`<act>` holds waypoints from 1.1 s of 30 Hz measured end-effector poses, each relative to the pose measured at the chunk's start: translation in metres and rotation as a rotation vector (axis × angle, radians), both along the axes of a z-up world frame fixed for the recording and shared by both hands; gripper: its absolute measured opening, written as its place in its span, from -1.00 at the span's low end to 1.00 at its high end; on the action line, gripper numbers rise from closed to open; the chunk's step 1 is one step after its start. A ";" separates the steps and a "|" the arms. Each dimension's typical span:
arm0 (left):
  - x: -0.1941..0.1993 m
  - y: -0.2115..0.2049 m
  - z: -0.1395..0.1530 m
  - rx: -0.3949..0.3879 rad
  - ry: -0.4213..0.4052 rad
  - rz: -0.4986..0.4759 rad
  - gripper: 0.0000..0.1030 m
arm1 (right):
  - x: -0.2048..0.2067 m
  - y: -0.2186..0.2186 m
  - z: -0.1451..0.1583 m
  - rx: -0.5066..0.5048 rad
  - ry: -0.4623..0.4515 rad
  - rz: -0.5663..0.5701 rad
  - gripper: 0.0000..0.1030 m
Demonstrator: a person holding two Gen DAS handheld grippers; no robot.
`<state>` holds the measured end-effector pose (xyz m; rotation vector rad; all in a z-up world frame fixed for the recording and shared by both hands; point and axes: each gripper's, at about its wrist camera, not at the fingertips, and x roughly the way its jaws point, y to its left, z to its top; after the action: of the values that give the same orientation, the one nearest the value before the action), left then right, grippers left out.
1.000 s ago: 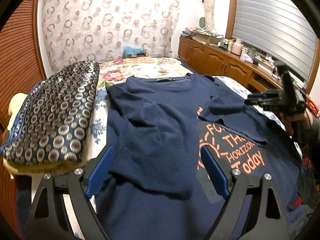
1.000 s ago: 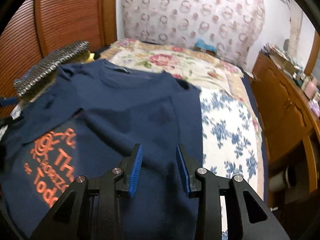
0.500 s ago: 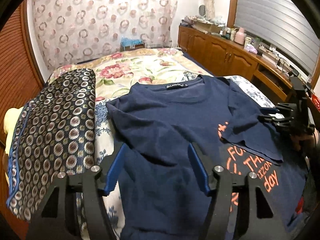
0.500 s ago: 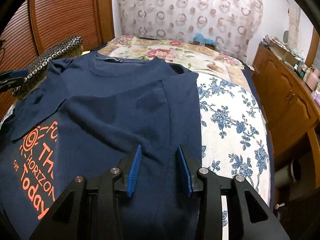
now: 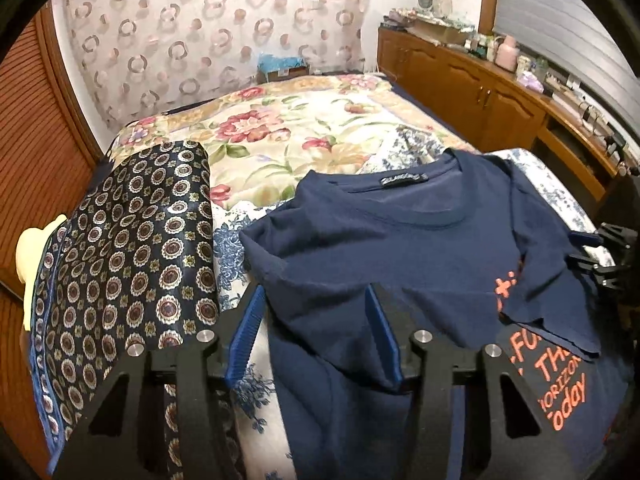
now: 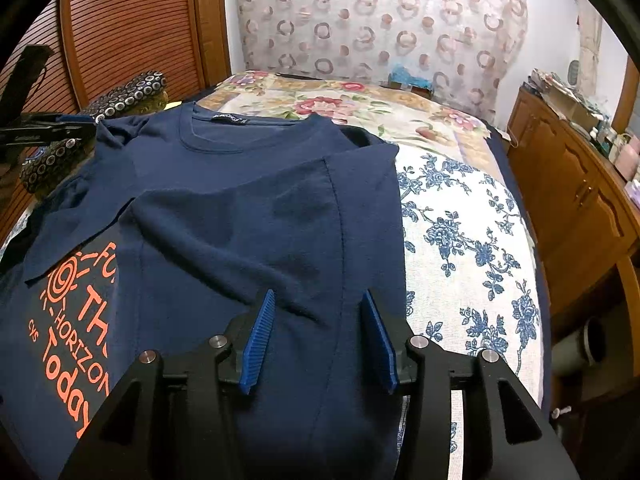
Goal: Fold small clothes
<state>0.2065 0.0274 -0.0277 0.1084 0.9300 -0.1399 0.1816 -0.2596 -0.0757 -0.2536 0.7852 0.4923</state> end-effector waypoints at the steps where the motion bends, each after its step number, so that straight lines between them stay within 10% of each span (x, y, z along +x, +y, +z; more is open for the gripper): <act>1: 0.003 0.000 -0.002 0.010 0.009 -0.001 0.05 | 0.000 0.000 0.000 0.000 0.000 0.000 -0.07; 10: 0.021 0.004 -0.012 0.040 0.075 -0.008 -0.21 | 0.000 0.000 0.000 0.006 0.004 0.003 -0.03; 16: 0.026 0.008 -0.016 0.034 0.090 -0.023 -0.84 | 0.000 0.000 0.000 0.006 0.004 0.003 -0.01; 33: 0.024 0.066 0.033 0.018 -0.086 0.098 -0.88 | 0.002 -0.003 0.000 -0.001 0.000 0.006 0.02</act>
<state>0.2302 0.0935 0.0055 0.0850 0.8491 -0.0356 0.1834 -0.2625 -0.0760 -0.2565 0.7846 0.4974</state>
